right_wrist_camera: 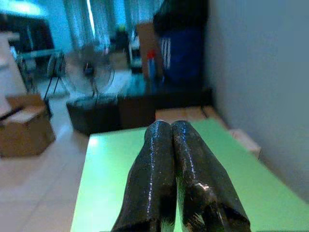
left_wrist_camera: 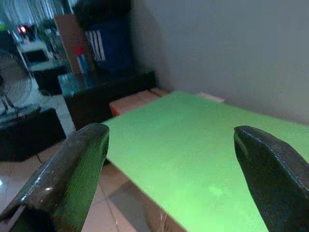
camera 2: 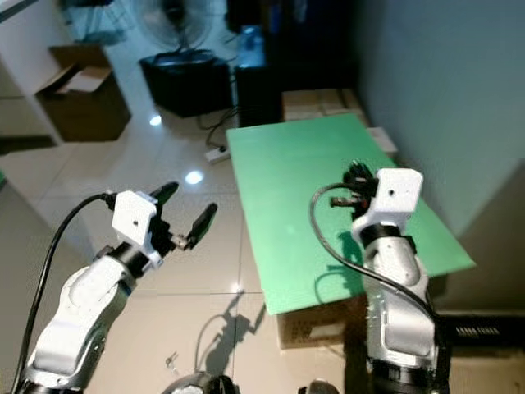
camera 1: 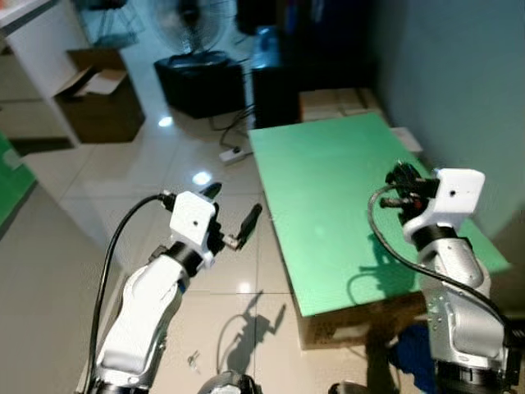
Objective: Hang keys on a hook
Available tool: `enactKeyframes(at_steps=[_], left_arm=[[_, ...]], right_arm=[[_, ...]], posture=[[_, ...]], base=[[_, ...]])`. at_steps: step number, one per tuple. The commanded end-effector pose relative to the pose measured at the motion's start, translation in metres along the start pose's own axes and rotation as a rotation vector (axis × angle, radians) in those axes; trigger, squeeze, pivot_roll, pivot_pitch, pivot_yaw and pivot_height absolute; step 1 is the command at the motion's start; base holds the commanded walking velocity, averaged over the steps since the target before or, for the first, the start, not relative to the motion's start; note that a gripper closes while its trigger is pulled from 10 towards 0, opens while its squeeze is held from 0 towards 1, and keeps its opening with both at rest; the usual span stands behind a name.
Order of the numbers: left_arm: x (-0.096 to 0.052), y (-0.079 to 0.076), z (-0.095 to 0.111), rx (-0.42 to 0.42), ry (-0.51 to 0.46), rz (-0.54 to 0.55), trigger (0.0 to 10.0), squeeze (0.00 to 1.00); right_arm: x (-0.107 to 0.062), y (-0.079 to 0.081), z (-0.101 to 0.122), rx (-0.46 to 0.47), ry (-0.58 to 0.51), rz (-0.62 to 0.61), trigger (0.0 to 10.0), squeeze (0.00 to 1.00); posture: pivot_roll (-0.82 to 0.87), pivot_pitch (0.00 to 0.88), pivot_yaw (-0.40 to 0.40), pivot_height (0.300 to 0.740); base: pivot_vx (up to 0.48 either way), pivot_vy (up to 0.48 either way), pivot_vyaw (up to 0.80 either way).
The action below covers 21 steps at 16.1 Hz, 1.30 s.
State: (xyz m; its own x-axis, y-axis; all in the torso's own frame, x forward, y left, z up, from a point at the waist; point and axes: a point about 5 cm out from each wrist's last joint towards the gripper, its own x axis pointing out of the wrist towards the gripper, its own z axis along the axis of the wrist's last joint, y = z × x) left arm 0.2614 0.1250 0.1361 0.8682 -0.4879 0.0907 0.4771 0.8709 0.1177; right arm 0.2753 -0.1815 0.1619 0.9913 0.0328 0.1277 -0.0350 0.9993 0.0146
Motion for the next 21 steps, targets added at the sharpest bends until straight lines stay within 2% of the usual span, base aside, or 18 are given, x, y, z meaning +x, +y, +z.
enactKeyframes(at_steps=[1,6,11,18,21], left_arm=[[-0.001,0.001,0.000,0.027,-0.006,0.023,10.0,0.00],[-0.008,-0.001,-0.003,0.070,0.013,0.021,10.0,0.00],[-0.005,0.001,0.004,0.095,-0.017,0.050,10.0,0.00],[-0.002,0.002,0.001,0.095,-0.002,0.076,10.0,0.00],[0.000,0.004,0.002,0.074,-0.004,0.143,10.0,0.00]], right_arm=[[-0.005,0.014,0.006,-0.032,-0.049,0.043,10.0,0.00],[-0.011,0.022,0.006,-0.026,-0.038,0.058,10.0,0.00],[-0.011,0.021,0.007,-0.025,-0.036,0.065,10.0,0.00],[-0.005,0.024,0.010,-0.038,-0.043,0.091,10.0,0.00],[-0.002,0.026,0.010,-0.047,-0.024,0.107,10.0,0.00]], posture=[[-0.01,0.000,0.096,0.740],[-0.02,0.000,0.094,0.740],[-0.02,0.000,0.090,0.740],[-0.02,0.000,0.085,0.740],[-0.02,0.000,0.070,0.740]], base=[[0.000,0.000,0.00],[0.000,0.000,0.59],[0.000,0.000,0.80],[0.000,0.000,0.80],[0.000,0.000,0.80]])
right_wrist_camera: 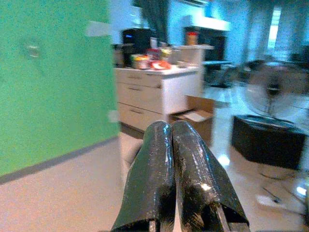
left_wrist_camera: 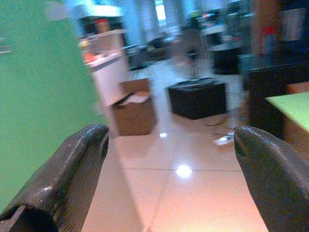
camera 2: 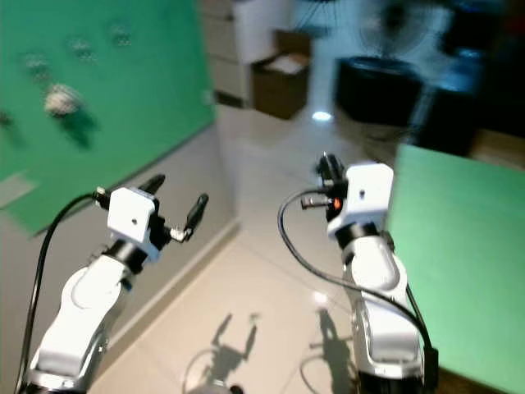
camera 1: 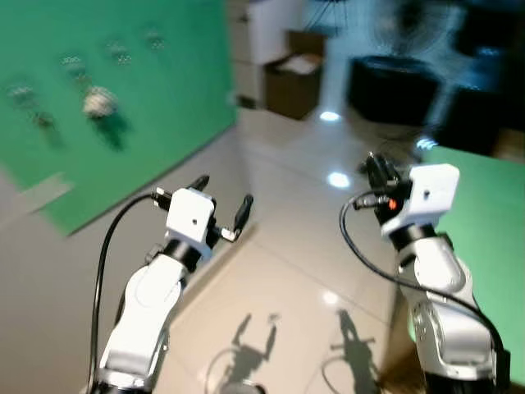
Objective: Hang keys on a hook
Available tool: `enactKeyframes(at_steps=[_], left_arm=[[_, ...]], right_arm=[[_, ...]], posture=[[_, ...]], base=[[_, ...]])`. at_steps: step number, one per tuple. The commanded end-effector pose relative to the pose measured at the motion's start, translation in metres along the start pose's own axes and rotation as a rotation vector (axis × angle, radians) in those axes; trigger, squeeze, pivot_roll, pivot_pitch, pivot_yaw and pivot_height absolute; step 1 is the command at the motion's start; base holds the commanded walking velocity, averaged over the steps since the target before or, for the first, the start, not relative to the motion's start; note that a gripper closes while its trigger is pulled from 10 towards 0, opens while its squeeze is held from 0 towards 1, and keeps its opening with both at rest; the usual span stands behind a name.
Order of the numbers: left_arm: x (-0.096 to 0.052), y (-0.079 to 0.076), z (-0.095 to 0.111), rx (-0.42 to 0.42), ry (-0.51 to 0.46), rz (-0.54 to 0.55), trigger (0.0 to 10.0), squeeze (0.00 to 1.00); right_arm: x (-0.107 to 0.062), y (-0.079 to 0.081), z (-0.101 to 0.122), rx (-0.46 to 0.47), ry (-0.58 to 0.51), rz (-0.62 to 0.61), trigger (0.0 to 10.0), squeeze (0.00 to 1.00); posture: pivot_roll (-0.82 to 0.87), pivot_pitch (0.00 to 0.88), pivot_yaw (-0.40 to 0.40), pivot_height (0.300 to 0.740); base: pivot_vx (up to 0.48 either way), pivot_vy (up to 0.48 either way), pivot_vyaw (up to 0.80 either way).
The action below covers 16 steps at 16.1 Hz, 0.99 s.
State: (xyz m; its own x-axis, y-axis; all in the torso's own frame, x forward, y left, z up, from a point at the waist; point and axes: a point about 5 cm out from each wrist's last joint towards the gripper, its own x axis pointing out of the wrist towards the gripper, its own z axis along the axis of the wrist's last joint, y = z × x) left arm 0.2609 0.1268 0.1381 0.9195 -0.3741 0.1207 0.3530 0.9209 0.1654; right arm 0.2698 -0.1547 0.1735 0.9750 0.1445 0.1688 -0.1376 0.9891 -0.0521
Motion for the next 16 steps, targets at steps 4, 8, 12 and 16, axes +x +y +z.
enactKeyframes(at_steps=[4,8,12,16], left_arm=[[0.0022,0.0027,0.0019,0.025,-0.001,0.032,10.0,0.00],[-0.0006,0.0014,0.0034,0.013,-0.017,0.017,10.0,0.00],[0.0004,-0.0001,0.0063,-0.001,-0.037,0.001,10.0,0.00],[0.0003,0.0000,0.0064,-0.004,-0.040,-0.001,10.0,0.00]], right_arm=[[0.0018,-0.0025,-0.0031,0.006,0.025,0.001,10.0,0.00],[-0.0001,-0.0040,-0.0070,0.033,0.049,-0.006,10.0,0.00],[0.0007,-0.0003,-0.0086,0.002,0.062,0.036,10.0,0.00],[0.0018,0.0026,-0.0092,0.001,0.065,0.048,10.0,0.00]], posture=[[-0.01,0.000,0.057,0.740],[-0.01,0.000,0.054,0.740],[-0.01,0.000,0.052,0.740],[-0.01,0.000,0.049,0.740]], base=[[0.000,0.000,0.80],[0.000,0.000,0.16],[0.070,0.000,0.00],[0.307,0.000,0.00]])
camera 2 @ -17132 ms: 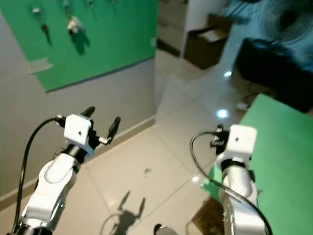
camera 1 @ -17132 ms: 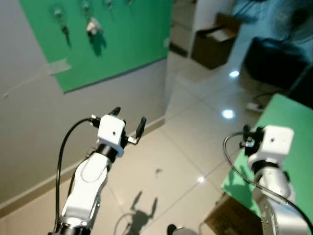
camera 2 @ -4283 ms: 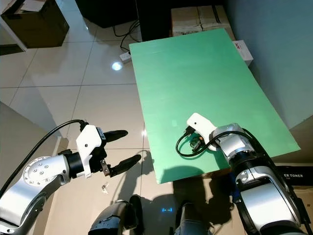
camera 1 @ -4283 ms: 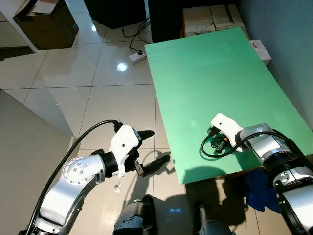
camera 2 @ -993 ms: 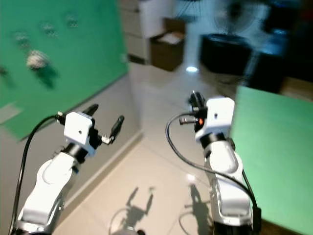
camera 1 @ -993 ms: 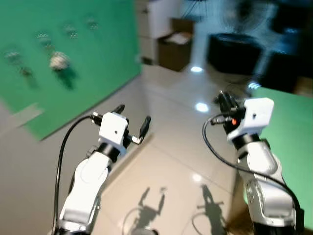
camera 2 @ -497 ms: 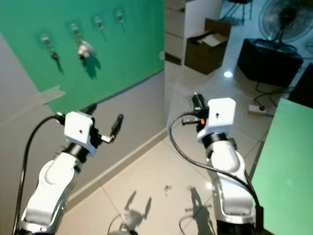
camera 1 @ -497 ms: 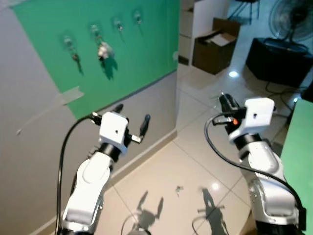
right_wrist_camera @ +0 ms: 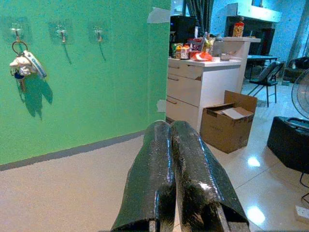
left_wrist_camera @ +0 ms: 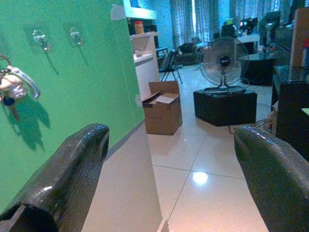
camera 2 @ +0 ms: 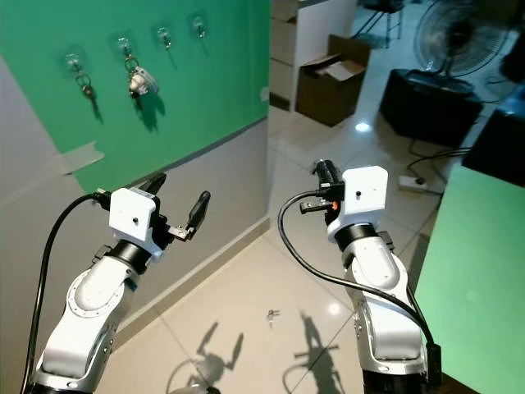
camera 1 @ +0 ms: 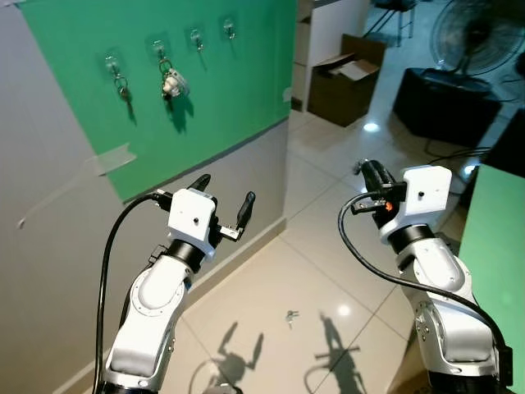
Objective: Hang keys on a hook
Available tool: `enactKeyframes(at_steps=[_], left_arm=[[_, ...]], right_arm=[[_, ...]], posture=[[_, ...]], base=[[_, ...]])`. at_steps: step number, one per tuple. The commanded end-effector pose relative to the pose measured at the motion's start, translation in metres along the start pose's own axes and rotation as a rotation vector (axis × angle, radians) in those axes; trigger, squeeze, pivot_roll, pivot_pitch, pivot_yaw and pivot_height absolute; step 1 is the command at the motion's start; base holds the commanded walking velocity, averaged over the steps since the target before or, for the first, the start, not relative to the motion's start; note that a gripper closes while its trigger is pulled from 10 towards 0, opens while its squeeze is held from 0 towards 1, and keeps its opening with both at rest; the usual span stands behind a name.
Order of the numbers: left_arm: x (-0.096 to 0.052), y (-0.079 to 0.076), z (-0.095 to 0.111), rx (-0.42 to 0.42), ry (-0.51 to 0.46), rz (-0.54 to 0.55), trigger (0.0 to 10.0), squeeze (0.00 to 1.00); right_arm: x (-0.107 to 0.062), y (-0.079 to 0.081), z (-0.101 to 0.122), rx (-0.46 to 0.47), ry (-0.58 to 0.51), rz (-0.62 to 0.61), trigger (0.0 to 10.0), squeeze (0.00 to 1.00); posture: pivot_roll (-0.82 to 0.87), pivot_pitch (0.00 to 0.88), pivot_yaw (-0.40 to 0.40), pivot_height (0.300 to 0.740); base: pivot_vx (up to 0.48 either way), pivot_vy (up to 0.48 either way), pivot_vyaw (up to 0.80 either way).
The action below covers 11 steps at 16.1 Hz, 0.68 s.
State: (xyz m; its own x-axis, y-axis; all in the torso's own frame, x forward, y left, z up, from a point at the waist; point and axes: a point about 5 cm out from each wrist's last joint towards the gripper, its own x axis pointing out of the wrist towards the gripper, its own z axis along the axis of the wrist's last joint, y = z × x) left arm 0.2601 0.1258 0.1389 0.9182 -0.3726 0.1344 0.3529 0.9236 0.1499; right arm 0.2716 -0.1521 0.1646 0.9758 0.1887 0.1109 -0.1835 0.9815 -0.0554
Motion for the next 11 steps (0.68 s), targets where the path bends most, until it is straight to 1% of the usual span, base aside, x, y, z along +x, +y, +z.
enactKeyframes(at_steps=[1,7,11], left_arm=[[0.0007,0.0013,0.0054,0.011,-0.027,-0.005,10.0,0.00],[0.0008,0.0003,0.0061,0.006,-0.033,-0.013,10.0,0.00],[0.0010,0.0015,0.0061,0.008,-0.034,-0.013,10.0,0.00]], right_arm=[[0.0014,0.0003,-0.0001,-0.003,0.009,0.005,10.0,0.00],[0.0041,0.0008,-0.0001,-0.023,0.011,0.024,10.0,0.00],[0.0063,0.0013,-0.0004,-0.027,0.013,0.032,10.0,0.00]], posture=[[-0.01,0.000,0.050,0.740],[-0.01,0.000,0.048,0.740],[0.00,0.000,0.045,0.740]], base=[[0.315,0.000,0.00],[0.320,0.000,0.00],[0.321,0.000,0.76]])
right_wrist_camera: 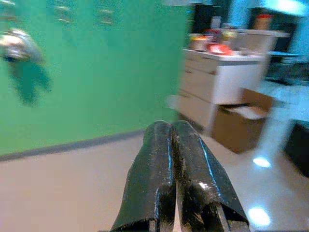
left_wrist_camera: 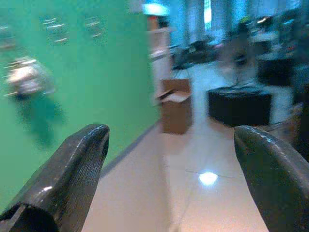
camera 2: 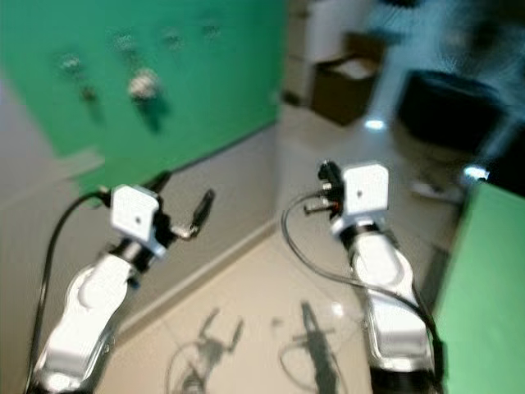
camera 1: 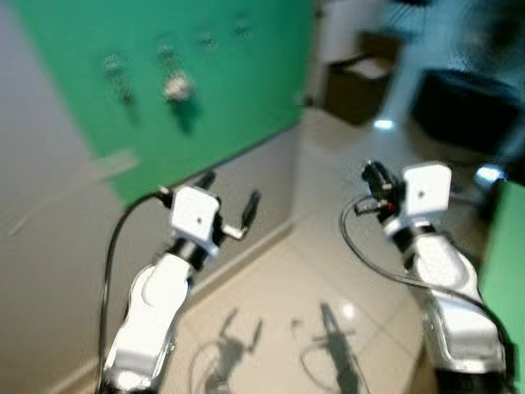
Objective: Hang keys on a hook
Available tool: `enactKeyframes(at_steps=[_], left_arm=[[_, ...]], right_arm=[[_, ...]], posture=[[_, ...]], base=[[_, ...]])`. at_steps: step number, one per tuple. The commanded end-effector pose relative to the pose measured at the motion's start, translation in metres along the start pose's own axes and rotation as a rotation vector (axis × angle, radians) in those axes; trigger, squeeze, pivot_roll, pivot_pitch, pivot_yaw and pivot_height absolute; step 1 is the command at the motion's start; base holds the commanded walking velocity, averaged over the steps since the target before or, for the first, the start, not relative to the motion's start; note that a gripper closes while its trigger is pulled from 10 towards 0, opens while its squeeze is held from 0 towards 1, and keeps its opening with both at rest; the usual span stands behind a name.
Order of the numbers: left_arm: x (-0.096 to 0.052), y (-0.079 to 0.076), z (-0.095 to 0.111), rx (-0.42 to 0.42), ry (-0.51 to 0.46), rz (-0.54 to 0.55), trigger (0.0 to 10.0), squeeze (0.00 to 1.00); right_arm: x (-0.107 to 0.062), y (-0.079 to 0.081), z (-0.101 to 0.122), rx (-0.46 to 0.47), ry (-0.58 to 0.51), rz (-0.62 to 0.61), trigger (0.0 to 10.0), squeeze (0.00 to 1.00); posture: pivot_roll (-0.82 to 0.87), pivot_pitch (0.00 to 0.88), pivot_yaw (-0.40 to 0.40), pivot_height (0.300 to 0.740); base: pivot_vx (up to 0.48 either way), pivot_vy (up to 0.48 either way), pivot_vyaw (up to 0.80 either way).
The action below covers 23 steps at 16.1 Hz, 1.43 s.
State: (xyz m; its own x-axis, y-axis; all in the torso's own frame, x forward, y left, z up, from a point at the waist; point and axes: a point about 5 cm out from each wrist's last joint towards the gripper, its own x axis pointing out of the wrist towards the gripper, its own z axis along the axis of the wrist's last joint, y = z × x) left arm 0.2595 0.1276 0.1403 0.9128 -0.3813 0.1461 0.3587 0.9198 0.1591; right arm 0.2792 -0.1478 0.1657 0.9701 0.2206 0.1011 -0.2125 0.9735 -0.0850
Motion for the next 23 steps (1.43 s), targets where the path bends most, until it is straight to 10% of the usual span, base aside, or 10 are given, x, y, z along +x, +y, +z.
enactKeyframes(at_steps=[1,23], left_arm=[[0.0019,-0.0003,0.0049,0.000,-0.021,-0.006,10.0,0.00],[0.0013,-0.0093,0.0041,-0.020,-0.017,-0.077,10.0,0.00]], right_arm=[[-0.0016,-0.0017,-0.0002,-0.003,0.002,-0.006,10.0,0.00],[-0.0019,-0.0106,0.0028,0.019,-0.017,-0.055,10.0,0.00]], posture=[[0.00,0.000,0.045,0.740],[-0.01,0.000,0.057,0.740]], base=[[0.322,0.000,0.66],[0.321,0.000,0.00]])
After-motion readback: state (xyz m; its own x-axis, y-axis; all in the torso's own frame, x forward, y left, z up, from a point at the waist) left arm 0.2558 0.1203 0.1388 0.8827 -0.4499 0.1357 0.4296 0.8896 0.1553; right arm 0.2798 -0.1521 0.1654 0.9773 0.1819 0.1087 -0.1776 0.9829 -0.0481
